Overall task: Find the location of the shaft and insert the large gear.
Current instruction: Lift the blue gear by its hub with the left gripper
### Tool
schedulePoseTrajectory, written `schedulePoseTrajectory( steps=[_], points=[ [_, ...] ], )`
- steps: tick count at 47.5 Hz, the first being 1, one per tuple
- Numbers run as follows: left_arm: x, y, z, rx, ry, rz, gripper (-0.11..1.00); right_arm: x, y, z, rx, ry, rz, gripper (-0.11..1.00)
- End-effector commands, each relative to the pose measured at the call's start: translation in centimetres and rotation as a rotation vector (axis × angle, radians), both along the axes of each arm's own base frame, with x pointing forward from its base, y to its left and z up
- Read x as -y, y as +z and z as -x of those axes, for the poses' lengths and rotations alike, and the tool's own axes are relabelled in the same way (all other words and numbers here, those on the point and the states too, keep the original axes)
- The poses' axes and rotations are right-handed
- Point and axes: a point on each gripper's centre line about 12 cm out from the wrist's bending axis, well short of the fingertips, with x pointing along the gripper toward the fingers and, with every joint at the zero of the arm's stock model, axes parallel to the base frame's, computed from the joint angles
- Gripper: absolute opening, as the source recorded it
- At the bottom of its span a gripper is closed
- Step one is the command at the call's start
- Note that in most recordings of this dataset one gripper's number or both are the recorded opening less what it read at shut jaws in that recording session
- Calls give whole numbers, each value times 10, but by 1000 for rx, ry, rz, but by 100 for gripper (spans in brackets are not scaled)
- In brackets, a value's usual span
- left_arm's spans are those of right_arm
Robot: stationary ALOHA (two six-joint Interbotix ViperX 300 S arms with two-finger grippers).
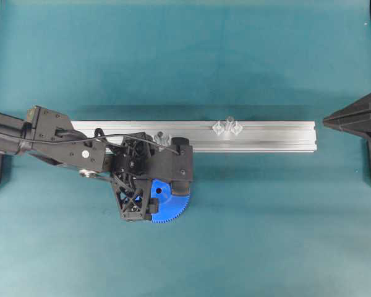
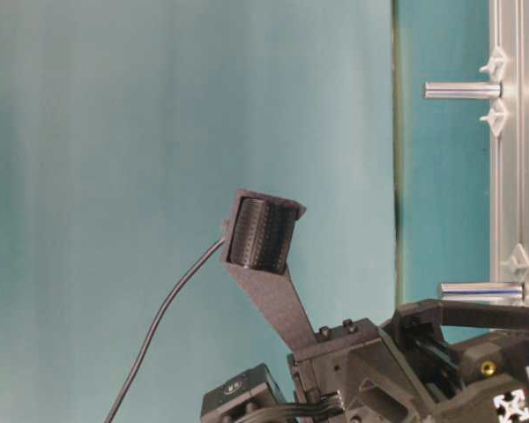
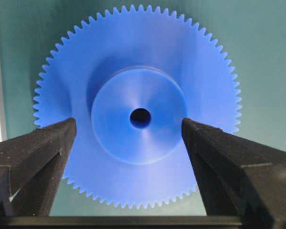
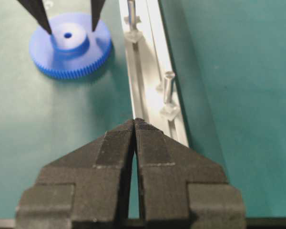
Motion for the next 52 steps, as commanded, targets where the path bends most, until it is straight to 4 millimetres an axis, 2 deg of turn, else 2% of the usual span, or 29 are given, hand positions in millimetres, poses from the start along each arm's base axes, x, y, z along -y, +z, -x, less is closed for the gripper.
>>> schedulePoseTrajectory(
  steps=[1,18,52],
  points=[
    [3,11,-6,34,-8,2,94,1,2,-1,5,-8,-8,7],
    [4,8,-13,29,-5,3,94,1,-1,-1,-4,-8,-11,7],
    [9,-5,-8,-12,20,24,94,0,-1,0,-2,-9,-13,7]
  ],
)
